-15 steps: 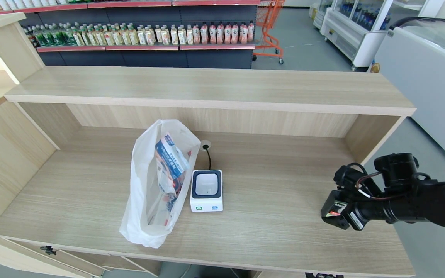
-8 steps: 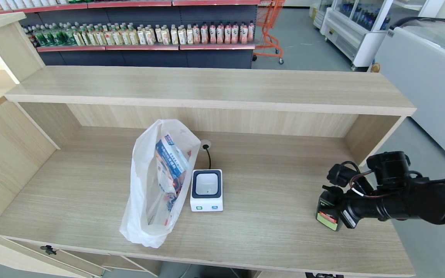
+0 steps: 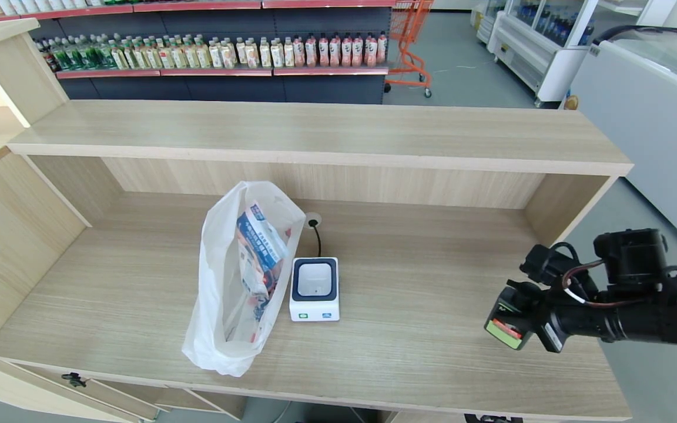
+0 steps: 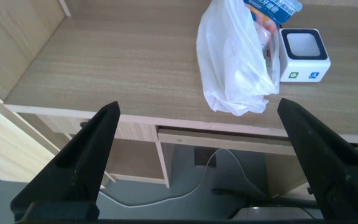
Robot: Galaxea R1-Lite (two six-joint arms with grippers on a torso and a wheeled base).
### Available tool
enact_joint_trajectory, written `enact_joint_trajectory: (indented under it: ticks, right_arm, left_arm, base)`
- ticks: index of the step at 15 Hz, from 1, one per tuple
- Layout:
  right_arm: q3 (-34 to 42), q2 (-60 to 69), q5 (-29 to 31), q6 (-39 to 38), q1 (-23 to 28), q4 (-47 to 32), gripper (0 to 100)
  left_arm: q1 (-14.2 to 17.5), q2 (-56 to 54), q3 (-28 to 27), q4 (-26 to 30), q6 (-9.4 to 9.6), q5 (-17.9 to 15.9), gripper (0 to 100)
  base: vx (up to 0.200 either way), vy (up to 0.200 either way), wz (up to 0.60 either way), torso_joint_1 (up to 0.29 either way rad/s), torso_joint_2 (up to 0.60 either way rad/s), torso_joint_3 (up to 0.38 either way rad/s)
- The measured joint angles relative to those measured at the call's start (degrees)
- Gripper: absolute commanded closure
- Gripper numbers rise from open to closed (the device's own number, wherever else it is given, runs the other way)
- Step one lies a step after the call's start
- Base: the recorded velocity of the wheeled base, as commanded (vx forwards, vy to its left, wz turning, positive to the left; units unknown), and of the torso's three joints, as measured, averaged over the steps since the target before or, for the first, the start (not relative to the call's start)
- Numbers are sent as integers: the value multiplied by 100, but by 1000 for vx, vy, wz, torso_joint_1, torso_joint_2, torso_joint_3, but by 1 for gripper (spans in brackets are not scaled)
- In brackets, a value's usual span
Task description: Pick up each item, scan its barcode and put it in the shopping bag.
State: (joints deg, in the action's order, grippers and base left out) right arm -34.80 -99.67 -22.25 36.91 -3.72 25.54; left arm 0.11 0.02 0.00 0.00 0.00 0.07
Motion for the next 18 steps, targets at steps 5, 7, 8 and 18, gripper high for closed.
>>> enact_joint_trajectory:
  ticks: [5,7,8,18]
  right_arm:
    - [926,1477,-564,2968,798,40,100]
    - [1108,1941,-1330,4681,898,46,100]
    - [1141,2082,-1552,5702,741,43,100]
    - [1369,2417,-1807,10556,-2031,-591,100]
  left_arm:
    - [5,0,0,0,0,0,0]
    - [5,0,0,0,0,0,0]
    - [0,0,0,0,2,0,0]
    - [-1,0,0,0,0,0,0]
  base:
    - [0,0,0,0,0,0]
    - [0,0,0,0,0,0]
    - [0,0,0,0,0,0]
    - [0,0,0,0,0,0]
